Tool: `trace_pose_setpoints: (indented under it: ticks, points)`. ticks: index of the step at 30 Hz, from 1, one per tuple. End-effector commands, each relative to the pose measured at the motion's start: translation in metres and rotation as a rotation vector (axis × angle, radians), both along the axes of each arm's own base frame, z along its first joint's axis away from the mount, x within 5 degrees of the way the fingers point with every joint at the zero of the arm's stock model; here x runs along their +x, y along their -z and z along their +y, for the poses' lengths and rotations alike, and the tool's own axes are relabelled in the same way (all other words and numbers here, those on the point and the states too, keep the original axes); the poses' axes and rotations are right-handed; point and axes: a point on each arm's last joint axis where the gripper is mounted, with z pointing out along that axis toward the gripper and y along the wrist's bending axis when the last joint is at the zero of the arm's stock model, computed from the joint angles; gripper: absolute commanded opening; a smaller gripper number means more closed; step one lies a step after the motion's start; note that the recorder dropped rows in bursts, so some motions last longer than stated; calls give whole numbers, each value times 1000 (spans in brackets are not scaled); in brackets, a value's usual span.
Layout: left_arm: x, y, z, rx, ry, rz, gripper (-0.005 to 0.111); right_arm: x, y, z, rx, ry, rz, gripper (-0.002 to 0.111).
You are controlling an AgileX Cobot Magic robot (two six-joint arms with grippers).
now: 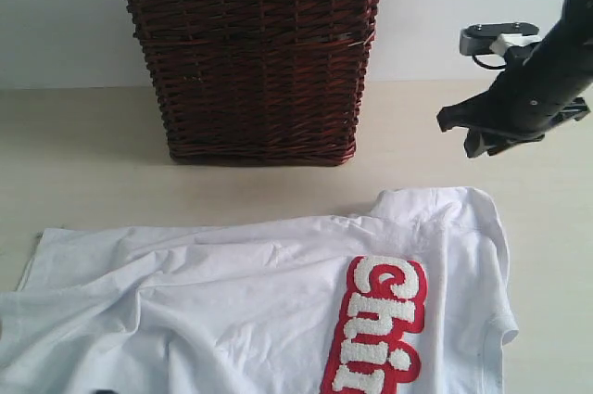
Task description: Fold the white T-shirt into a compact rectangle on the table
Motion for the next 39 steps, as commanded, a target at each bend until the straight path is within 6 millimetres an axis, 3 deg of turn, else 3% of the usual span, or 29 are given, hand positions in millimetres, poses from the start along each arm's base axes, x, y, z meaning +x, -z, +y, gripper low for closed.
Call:
trace_pose_setpoints:
  ticks: [1, 3, 8, 11, 14, 17, 21, 27, 30, 39]
  points:
    - [33, -31, 41, -85, -234, -127, 0, -43, -2, -9, -33, -30, 173, 37]
    - [45, -39, 65, -103, -309, -117, 0, -67, 3, -15, -88, -67, 294, 37]
    - [42, -35, 87, -88, -320, -93, 0, -108, 22, -6, 1, -177, 394, 38]
    - [40, -28, 93, -62, -312, -78, 0, -122, 29, 3, 103, -229, 440, 52]
    - [39, -28, 94, -58, -310, -75, 0, -131, 45, 13, 26, -268, 387, 53]
    - [38, -28, 94, -57, -300, -64, 0, -123, 46, 25, -10, -254, 279, 52]
    - [37, -27, 94, -57, -293, -56, 0, -117, 51, 31, -17, -234, 226, 41]
    - [37, -28, 94, -57, -295, -54, 0, -110, 58, 31, -31, -229, 199, 0]
    - [37, -28, 94, -57, -292, -51, 0, -101, 46, 34, -32, -244, 209, 0]
    - [37, -28, 94, -57, -297, -56, 0, -82, -33, 47, 85, -249, 52, 0]
